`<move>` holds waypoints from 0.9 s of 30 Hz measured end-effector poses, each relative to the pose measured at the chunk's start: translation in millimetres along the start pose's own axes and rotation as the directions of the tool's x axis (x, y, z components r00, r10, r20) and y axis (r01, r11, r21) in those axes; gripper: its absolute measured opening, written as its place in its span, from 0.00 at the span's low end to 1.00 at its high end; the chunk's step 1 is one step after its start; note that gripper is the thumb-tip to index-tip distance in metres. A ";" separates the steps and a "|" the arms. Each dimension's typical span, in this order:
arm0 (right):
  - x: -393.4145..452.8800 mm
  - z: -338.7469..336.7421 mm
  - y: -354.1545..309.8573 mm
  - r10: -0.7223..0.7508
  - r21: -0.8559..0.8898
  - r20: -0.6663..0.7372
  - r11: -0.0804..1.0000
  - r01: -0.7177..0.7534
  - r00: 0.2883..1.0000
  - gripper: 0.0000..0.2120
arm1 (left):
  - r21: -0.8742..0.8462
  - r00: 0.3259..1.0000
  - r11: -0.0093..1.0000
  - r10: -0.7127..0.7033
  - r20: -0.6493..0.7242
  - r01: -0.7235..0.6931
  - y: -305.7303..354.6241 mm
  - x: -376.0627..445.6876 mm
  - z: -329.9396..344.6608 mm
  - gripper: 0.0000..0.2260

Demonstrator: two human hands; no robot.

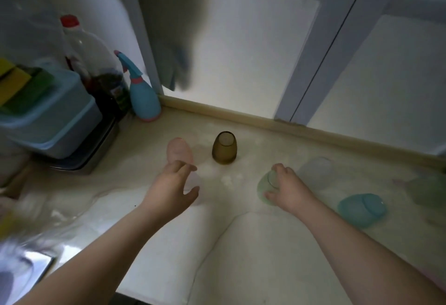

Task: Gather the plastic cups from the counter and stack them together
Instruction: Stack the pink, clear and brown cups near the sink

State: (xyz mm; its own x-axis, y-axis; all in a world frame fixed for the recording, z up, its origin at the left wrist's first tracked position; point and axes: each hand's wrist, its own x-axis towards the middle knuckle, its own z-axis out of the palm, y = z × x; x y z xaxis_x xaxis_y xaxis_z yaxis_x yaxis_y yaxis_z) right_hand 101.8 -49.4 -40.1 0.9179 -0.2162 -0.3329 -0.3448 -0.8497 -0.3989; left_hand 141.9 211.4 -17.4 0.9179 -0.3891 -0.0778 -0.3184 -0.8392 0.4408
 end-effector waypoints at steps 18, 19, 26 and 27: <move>5.3 18.5 -161.2 -0.433 -0.021 0.202 0.895 0.446 0.879 0.41 | -0.050 0.963 0.969 -0.245 -0.116 0.240 -70.7 -37.9 -41.9 0.21; 7.4 23.0 -161.7 -0.422 -0.030 0.219 0.898 0.439 0.880 0.41 | -0.057 0.961 0.968 -0.251 -0.117 0.246 -74.2 -40.0 -41.2 0.21; 15.6 33.7 -156.7 -0.428 -0.088 0.238 0.885 0.458 0.872 0.36 | -0.079 0.961 0.963 -0.264 -0.087 0.258 -87.1 -38.6 -31.6 0.21; 15.7 32.9 -154.4 -0.422 -0.093 0.235 0.887 0.452 0.876 0.36 | -0.081 0.963 0.965 -0.257 -0.083 0.251 -86.4 -35.5 -30.4 0.22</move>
State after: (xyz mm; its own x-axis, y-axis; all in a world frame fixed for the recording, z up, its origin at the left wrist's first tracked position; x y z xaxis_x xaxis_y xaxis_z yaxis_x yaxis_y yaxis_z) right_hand 163.0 94.3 -11.9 0.9032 0.2818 -0.3237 0.1275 -0.8964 -0.4246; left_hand 144.1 309.3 -25.5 0.9853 -0.1273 -0.1140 -0.0578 -0.8762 0.4785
